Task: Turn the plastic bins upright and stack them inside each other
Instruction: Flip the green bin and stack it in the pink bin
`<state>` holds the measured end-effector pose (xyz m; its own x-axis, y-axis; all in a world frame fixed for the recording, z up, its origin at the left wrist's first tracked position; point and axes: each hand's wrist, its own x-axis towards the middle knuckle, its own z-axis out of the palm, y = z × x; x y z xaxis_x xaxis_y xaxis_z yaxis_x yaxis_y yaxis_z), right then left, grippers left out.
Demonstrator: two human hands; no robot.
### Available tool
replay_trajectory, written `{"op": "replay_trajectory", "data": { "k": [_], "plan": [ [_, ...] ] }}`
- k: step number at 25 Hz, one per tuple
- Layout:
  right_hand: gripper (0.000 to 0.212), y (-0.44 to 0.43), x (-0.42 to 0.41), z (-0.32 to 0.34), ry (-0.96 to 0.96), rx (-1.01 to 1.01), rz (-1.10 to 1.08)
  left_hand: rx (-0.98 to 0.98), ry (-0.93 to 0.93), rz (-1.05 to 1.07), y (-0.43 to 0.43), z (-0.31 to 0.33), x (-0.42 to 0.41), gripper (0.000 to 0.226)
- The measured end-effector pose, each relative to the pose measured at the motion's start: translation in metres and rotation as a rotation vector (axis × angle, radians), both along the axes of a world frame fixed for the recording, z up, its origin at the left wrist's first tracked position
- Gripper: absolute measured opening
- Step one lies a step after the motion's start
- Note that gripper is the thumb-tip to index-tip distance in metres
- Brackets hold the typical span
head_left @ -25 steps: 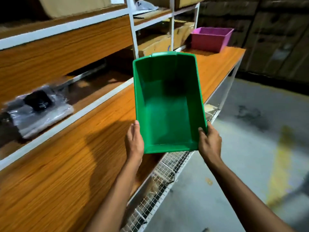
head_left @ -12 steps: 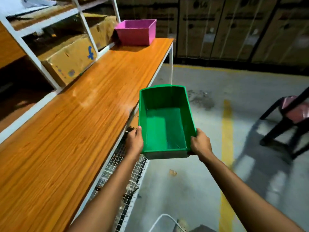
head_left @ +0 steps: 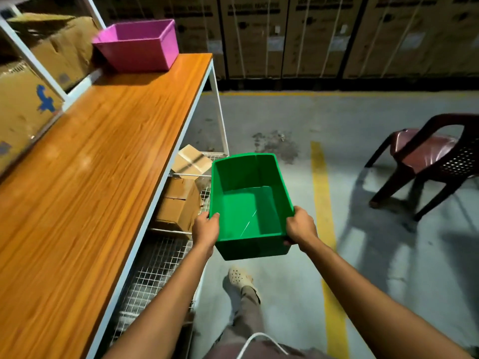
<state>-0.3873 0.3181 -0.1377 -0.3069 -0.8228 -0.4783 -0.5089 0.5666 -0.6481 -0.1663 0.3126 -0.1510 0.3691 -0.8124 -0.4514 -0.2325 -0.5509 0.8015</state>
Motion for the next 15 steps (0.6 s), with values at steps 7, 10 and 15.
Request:
{"op": "replay_trajectory", "data": {
  "k": [7,10,15],
  "plan": [
    [0.032,-0.165,-0.011,0.002,0.002,-0.028,-0.062,-0.065,-0.016,-0.047,-0.180,0.000,-0.012,0.018],
    [0.036,-0.223,-0.016,0.000,0.073,-0.054,-0.056,-0.099,-0.010,-0.072,-0.241,0.008,-0.018,0.018],
    [0.036,-0.309,-0.029,0.003,0.099,-0.109,-0.105,-0.134,-0.057,-0.090,-0.330,0.017,-0.030,0.019]
  ]
}}
